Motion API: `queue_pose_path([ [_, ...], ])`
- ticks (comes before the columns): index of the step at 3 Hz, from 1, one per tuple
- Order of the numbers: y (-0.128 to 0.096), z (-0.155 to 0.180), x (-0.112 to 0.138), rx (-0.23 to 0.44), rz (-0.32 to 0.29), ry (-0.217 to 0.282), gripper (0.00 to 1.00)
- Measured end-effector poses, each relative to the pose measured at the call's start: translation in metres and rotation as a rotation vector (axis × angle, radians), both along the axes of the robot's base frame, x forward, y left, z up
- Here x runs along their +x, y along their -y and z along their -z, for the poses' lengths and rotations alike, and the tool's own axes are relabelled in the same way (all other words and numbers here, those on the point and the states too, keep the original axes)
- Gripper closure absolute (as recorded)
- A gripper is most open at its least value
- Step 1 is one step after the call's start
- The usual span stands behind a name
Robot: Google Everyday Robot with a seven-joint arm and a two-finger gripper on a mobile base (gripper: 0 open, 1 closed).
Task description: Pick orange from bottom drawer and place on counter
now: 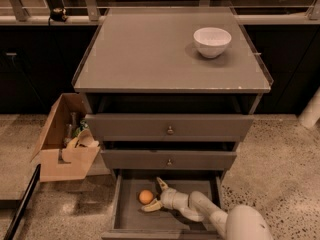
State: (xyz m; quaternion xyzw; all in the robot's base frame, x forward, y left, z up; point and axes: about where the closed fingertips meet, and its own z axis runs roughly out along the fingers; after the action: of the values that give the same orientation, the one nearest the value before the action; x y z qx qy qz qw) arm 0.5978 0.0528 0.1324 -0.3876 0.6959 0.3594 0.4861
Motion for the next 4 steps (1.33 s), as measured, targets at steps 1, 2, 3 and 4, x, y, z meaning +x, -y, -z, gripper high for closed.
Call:
queue_pose_path([
  [1, -0.0050, 0.0004, -0.0002, 0.009, -0.011, 0.000, 0.00],
  [2, -0.0055, 0.0003, -0.0002, 0.009, -0.012, 0.000, 0.15],
  [3, -0.0055, 0.0003, -0.0002, 0.009, -0.012, 0.000, 0.39],
  [4, -0.0055, 0.0003, -0.0002, 0.009, -0.012, 0.000, 0.62],
])
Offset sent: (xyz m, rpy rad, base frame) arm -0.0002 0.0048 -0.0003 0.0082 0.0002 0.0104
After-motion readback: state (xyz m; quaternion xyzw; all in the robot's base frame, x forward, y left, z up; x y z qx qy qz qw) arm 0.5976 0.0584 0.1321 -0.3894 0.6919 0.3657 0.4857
